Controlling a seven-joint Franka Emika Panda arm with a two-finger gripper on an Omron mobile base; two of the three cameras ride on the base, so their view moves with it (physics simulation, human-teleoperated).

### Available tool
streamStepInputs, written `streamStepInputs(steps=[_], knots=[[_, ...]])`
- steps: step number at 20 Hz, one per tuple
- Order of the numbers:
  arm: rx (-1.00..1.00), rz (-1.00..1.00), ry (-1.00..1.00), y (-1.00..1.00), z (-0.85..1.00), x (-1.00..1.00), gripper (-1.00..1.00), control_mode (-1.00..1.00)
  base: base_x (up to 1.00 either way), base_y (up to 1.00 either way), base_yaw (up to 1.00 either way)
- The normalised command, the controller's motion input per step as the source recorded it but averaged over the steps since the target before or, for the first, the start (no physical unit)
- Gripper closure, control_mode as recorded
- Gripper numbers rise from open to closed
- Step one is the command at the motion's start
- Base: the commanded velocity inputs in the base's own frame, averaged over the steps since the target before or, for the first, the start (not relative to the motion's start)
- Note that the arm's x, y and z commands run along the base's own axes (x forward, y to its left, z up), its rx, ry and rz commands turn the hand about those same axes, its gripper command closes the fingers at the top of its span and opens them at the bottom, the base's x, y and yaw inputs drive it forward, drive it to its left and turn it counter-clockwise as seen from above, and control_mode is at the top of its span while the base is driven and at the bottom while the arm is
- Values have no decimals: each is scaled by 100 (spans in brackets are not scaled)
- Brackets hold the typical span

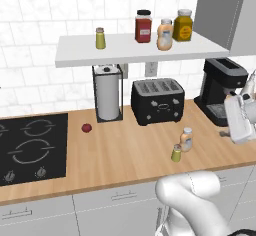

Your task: Put the shaker and condiment bottle from the counter next to their counterparts in the cabinet.

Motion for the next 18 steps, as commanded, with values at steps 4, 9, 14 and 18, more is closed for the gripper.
streamStepInputs(steps=[4,9,14,18], knots=[[-3,37,-10,0,0,2,-100,-100,0,0,0],[-7,34,0,0,-16,17,-100,-100,0,0,0],[-6,22,0,0,-19,4,-100,-100,0,0,0],[-2,4,0,0,-22,5,-100,-100,0,0,0]])
